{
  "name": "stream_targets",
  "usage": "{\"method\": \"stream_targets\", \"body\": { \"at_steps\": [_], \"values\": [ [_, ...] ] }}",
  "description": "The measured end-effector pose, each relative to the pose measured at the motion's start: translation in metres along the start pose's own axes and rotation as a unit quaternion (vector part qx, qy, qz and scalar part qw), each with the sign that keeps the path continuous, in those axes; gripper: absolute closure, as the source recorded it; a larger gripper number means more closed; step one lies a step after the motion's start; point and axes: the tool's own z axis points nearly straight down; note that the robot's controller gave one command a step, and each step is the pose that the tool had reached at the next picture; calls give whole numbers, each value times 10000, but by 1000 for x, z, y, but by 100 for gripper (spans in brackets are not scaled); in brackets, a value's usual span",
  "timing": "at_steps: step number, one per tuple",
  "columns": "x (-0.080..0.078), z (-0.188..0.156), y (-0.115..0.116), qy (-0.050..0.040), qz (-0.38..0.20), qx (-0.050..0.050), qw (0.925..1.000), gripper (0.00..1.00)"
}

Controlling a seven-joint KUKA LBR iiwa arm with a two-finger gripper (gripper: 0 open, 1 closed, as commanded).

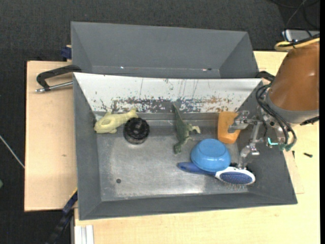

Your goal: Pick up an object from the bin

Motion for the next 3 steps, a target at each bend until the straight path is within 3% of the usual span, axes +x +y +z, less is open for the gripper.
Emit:
{"method": "stream_targets", "body": {
  "at_steps": [1, 2, 3],
  "values": [
    [27, 120, -10, -19, -471, -2, 9989, 0],
    [26, 89, 36, -68, -367, -3, 9993, 0],
    [22, 88, 53, -58, 317, 0, 9995, 0]
  ]
}}
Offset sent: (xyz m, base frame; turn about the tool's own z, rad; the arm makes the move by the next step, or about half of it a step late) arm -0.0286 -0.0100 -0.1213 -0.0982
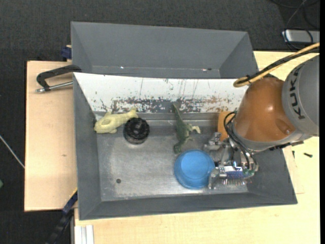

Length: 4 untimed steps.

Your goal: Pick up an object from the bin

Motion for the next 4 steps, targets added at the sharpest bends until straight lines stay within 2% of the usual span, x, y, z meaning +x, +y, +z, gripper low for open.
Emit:
{"method": "stream_targets", "body": {
  "at_steps": [1, 2, 3, 4],
  "values": [
    [6, 30, 12, 20, 835, 13, 9965, 0],
    [4, 29, 11, 10, 829, 13, 9966, 0],
    [5, 29, 11, 12, 831, 14, 9965, 100],
    [4, 24, 12, 10, 824, 9, 9966, 100]
  ]
}}
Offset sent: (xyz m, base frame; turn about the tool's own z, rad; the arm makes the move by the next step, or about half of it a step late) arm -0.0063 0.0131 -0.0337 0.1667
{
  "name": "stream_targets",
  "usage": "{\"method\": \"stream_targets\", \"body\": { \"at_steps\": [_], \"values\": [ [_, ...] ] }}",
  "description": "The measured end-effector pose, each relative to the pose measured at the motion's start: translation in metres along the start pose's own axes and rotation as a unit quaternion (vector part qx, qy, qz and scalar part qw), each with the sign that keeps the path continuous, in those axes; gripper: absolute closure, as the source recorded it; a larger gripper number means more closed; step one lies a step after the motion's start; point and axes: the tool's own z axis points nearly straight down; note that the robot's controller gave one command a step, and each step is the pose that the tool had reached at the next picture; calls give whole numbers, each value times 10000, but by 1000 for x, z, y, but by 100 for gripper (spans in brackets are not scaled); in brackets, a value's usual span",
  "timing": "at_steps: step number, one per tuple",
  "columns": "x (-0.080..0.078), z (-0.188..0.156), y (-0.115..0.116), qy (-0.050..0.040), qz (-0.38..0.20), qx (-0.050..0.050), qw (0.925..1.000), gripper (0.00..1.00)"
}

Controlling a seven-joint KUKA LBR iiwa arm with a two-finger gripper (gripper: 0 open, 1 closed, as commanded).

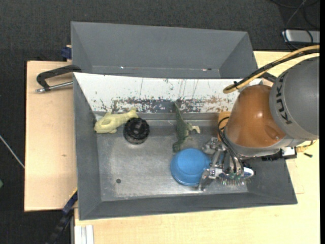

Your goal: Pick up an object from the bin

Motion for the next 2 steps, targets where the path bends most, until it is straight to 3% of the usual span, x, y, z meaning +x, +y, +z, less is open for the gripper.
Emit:
{"method": "stream_targets", "body": {
  "at_steps": [1, 2],
  "values": [
    [-2, -48, 1, -32, -5, -7, 10000, 100],
    [-4, -64, 2, -20, -8, -6, 10000, 100]
  ]
}}
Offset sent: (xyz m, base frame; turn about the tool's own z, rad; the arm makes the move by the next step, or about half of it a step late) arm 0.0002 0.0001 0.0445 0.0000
